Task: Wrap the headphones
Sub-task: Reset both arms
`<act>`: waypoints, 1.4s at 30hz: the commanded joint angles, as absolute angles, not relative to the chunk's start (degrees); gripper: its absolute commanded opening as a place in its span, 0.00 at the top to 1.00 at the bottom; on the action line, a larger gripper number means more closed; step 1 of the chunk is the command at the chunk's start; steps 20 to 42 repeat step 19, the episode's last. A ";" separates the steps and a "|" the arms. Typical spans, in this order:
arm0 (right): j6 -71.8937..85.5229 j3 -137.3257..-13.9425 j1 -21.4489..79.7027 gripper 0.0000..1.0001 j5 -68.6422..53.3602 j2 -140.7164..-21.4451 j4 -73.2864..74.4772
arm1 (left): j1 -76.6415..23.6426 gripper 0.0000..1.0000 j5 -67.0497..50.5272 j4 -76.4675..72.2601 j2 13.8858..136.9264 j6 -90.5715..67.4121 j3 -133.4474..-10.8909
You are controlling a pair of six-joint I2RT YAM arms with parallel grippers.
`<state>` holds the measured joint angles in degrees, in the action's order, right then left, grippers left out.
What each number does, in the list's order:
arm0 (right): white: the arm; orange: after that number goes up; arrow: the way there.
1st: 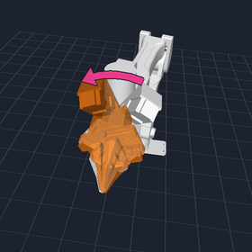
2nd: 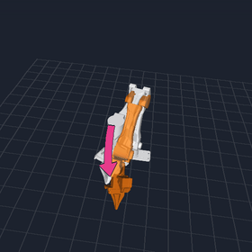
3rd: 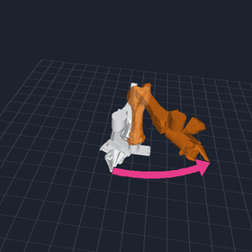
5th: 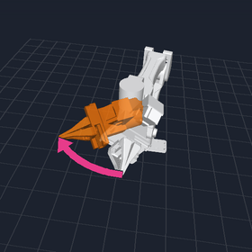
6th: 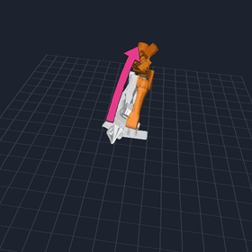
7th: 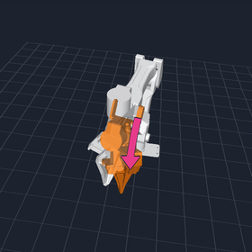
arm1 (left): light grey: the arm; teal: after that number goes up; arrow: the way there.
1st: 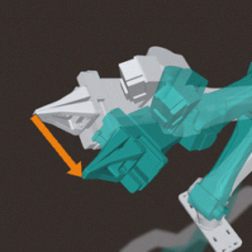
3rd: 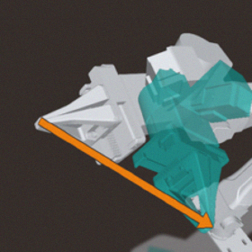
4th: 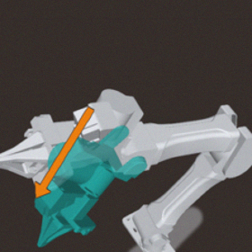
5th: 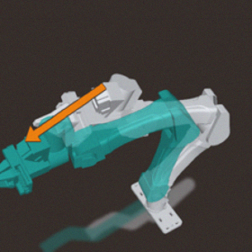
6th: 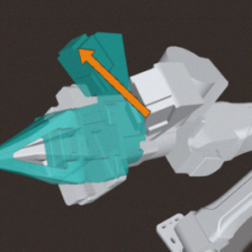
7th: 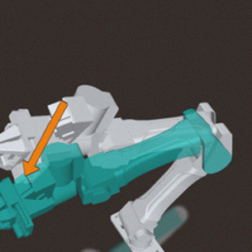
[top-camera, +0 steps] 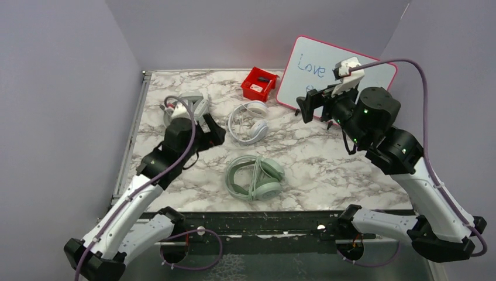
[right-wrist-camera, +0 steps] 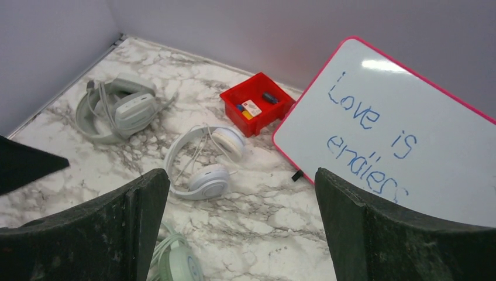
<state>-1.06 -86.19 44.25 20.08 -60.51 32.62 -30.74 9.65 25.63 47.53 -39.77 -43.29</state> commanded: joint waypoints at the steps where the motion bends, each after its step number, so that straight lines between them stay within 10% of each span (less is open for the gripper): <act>1: -1.97 -88.11 44.17 0.00 25.58 -56.48 29.83 | -30.50 0.01 15.76 34.83 51.35 -27.02 -65.46; 15: -2.12 -89.36 44.12 0.00 26.70 -51.70 28.93 | -30.50 0.01 18.04 35.69 57.34 -12.46 -96.46; 42: -1.99 -87.25 44.05 0.00 26.41 -49.31 26.81 | -30.50 0.01 19.00 35.68 56.73 -11.06 -98.63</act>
